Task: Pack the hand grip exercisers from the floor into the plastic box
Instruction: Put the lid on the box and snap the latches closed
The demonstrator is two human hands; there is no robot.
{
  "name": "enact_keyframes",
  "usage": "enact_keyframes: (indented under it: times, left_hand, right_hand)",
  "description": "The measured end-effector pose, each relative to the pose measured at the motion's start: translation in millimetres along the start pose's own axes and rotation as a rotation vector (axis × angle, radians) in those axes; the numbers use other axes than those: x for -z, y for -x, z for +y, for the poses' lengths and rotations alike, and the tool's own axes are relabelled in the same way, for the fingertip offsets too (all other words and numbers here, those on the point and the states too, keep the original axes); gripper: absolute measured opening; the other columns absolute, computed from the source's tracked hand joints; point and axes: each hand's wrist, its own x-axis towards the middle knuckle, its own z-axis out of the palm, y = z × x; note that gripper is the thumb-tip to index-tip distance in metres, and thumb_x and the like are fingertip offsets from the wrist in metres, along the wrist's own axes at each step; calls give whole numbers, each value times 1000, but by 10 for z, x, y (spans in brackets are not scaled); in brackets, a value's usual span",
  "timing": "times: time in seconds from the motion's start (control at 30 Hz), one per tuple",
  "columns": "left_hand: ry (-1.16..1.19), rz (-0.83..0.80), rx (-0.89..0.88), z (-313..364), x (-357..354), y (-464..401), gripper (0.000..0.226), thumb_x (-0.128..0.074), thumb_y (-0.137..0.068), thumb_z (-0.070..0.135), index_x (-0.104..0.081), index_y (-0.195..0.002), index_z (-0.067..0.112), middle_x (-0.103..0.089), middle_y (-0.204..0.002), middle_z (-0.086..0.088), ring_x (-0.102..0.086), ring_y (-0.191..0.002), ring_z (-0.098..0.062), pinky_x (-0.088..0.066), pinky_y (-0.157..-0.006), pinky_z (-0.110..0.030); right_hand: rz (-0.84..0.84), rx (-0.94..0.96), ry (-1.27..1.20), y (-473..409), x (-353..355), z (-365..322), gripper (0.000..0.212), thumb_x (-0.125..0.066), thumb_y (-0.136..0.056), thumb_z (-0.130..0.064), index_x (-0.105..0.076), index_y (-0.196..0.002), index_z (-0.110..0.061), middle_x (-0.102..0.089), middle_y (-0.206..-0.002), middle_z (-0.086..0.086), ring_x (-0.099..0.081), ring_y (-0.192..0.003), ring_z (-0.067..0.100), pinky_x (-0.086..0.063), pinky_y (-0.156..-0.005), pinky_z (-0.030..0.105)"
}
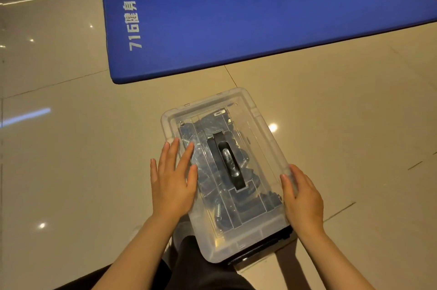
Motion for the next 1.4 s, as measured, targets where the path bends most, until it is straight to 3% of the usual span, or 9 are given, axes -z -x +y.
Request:
enact_keyframes:
  times: [0.2, 0.27, 0.4, 0.63, 0.83, 1.03, 1.13, 1.27, 1.4]
  left_hand:
    - [-278, 187, -77, 7, 130, -764, 60, -28, -90, 52, -37, -142, 25, -33, -149, -10, -22, -137, -30, -12, -111, -50]
    - [-358, 108, -86, 67, 130, -1184, 62, -21, -91, 53, -30, -146, 26, -29, -152, -6, -16, -141, -27, -5, -113, -46]
    - [-299, 6, -26, 154, 47, -1412, 54, -21, -97, 49, -39, -141, 23, -54, -132, -4, -47, -122, -23, -34, -100, -40]
    - [-152, 87, 148, -7, 146, -737, 50, -31, -96, 46, -49, -126, 11, -60, -116, -10, -55, -103, -24, -45, -83, -35]
    - [-106, 90, 283, 100, -19, -42, 65, -29, -96, 46, -30, -144, 2, -35, -147, -18, -29, -137, -32, -22, -112, -42]
    - [-71, -10, 283, -57, 77, -346, 71, -23, -92, 61, -22, -147, 17, -24, -153, -12, -21, -140, -31, -20, -112, -50]
    - [234, -20, 530, -114, 123, -482, 83, -31, -83, 71, -21, -148, 21, -30, -150, -14, -32, -134, -37, -31, -105, -52]
    - [316, -18, 601, -109, 128, -484, 93, -38, -75, 78, -21, -147, 22, -40, -144, -15, -42, -127, -39, -38, -99, -53]
    - [274, 36, 612, -98, 131, -469, 92, -39, -76, 79, -26, -145, 19, -45, -139, -16, -38, -127, -38, -33, -102, -54]
  right_hand:
    - [0, -40, 128, -59, -77, 81, 45, -38, -97, -36, -46, -137, -18, -61, -113, 3, -45, -84, 11, -37, -67, 27]
    - [-15, -51, 147, -70, -59, 65, 45, -38, -96, -36, -46, -137, -19, -61, -114, 3, -47, -83, 13, -36, -69, 28]
    - [-20, -17, 197, -152, 19, 34, 41, -40, -97, -35, -51, -133, -19, -65, -111, 2, -61, -93, 24, -39, -83, 35]
    - [-110, 111, 489, -1049, 228, 76, 78, 0, -79, -77, -47, -132, -44, -65, -97, -9, -57, -96, 19, -34, -80, 35]
    - [-118, -194, 330, -1282, 213, -133, 84, -38, -81, -75, -14, -149, -32, -36, -147, 6, -34, -130, 33, -29, -102, 49]
    - [-61, -537, -103, -286, 339, 130, 115, -57, -63, -81, -15, -149, -17, -47, -135, 14, -48, -119, 33, -41, -97, 48]
    - [-130, -654, -260, -81, 369, 247, 94, -70, -66, -62, -39, -136, -9, -60, -114, 8, -58, -94, 24, -49, -83, 40]
    - [-192, -768, -365, -272, 472, 295, 101, -86, -56, -47, -40, -135, -4, -55, -126, 15, -57, -107, 32, -47, -82, 40]
    - [-182, -572, -80, -195, 425, 159, 48, -70, -78, -47, -60, -102, -6, -63, -94, 10, -60, -76, 22, -48, -62, 33]
